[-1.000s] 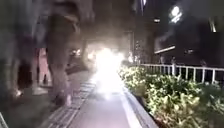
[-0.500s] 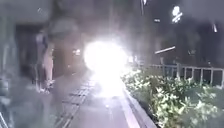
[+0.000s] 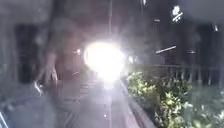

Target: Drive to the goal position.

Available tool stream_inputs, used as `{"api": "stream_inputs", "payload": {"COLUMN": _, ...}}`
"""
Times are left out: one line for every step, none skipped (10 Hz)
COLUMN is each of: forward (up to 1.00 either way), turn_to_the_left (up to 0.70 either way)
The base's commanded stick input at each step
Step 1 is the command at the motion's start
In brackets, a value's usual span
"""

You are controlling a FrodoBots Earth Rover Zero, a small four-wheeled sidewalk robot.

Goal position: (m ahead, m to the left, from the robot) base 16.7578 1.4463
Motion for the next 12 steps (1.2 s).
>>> {"api": "stream_inputs", "payload": {"forward": 0.45, "turn_to_the_left": 0.00}}
{"api": "stream_inputs", "payload": {"forward": 0.45, "turn_to_the_left": 0.00}}
{"api": "stream_inputs", "payload": {"forward": 0.45, "turn_to_the_left": 0.00}}
{"api": "stream_inputs", "payload": {"forward": 0.45, "turn_to_the_left": 0.00}}
{"api": "stream_inputs", "payload": {"forward": 0.45, "turn_to_the_left": 0.00}}
{"api": "stream_inputs", "payload": {"forward": 0.45, "turn_to_the_left": 0.00}}
{"api": "stream_inputs", "payload": {"forward": 0.45, "turn_to_the_left": 0.00}}
{"api": "stream_inputs", "payload": {"forward": 0.45, "turn_to_the_left": 0.00}}
{"api": "stream_inputs", "payload": {"forward": 0.45, "turn_to_the_left": 0.00}}
{"api": "stream_inputs", "payload": {"forward": 0.45, "turn_to_the_left": 0.00}}
{"api": "stream_inputs", "payload": {"forward": 0.45, "turn_to_the_left": 0.00}}
{"api": "stream_inputs", "payload": {"forward": 0.45, "turn_to_the_left": 0.00}}
